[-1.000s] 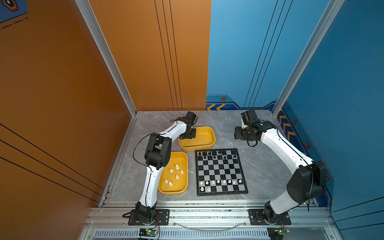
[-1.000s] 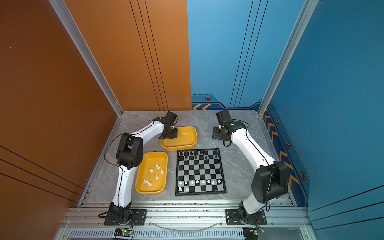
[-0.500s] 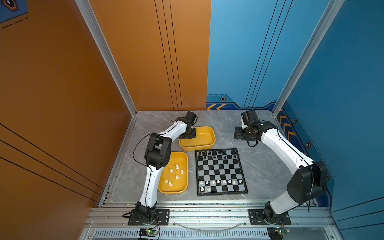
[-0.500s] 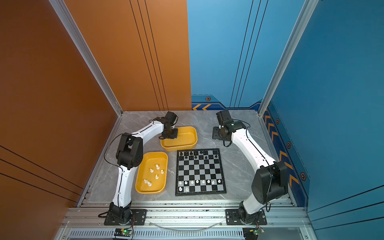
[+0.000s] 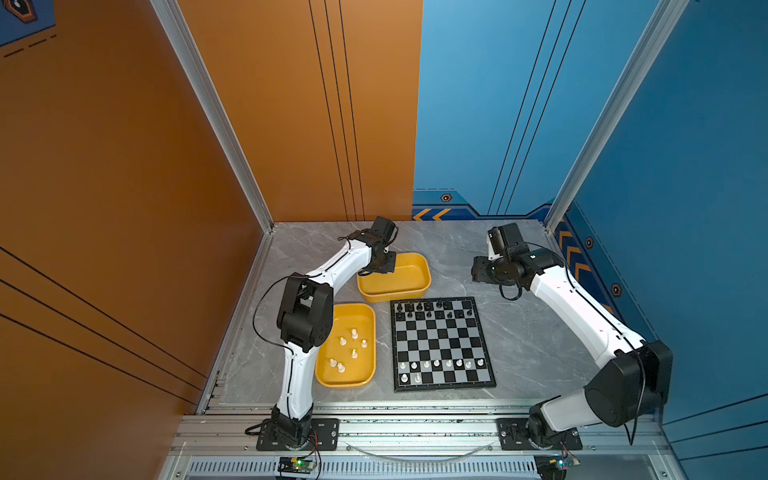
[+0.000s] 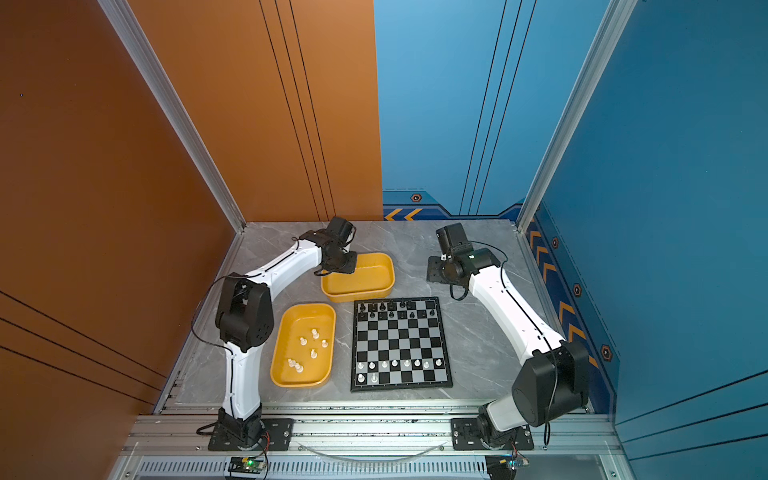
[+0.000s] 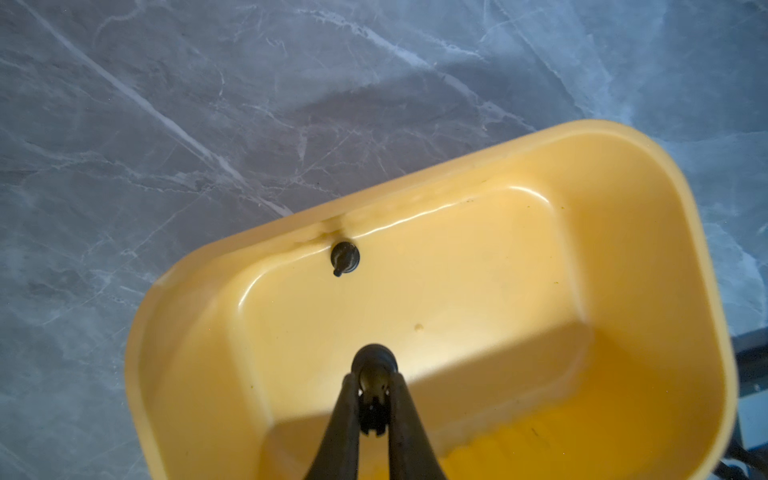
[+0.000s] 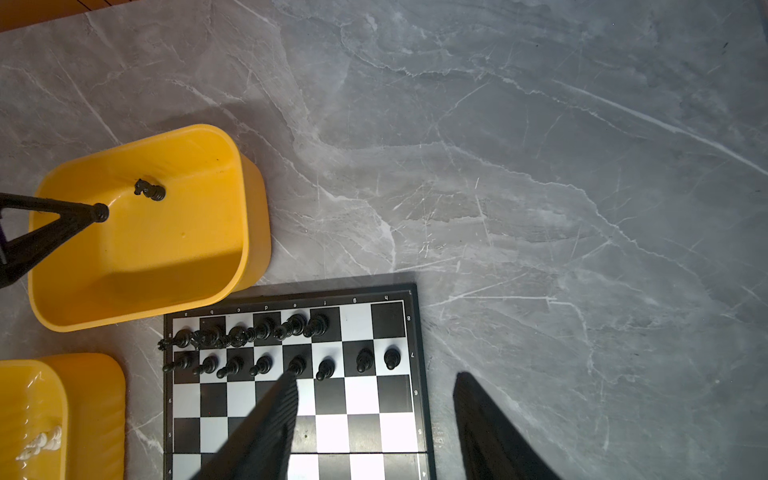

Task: Set up the chess pieces on the board
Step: 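Close the left gripper on the black piece and lift it, then move the black piece to the board corner with left gripper while right arm shifts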

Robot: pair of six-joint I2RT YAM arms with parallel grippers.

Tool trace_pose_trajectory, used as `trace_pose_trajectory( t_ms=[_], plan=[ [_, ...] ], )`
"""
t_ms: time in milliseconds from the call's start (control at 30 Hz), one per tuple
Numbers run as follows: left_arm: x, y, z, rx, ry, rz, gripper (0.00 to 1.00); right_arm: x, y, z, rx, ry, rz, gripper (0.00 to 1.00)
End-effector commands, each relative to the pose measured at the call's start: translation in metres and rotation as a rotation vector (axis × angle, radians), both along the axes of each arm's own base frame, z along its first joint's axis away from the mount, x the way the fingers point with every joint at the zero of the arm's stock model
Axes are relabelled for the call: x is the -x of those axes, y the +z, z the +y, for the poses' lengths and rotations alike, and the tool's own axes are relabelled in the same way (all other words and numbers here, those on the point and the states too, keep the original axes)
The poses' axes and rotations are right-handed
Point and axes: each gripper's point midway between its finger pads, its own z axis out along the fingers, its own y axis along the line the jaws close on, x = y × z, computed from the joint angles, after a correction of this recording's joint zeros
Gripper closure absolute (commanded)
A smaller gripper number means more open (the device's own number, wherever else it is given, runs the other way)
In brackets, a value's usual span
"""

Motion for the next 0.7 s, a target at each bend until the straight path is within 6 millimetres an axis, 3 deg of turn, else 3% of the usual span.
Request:
trace_pose_trajectory(
  t_ms=[0,300,667],
  plan=[
    [0.018,0.017,-0.014,0.007,-0.037,-0.003,0.91,0.013,0.005,-0.006,0.01,-0.023,-0.005,0.37],
    [0.046,0.037,-0.087,0.046,-0.161,-0.045,0.9,0.044,0.016,-0.024,0.017,-0.047,-0.029,0.37],
    [0.077,0.034,-0.178,0.019,-0.326,-0.109,0.9,0.114,0.026,-0.066,0.02,-0.114,-0.048,0.35]
  ],
)
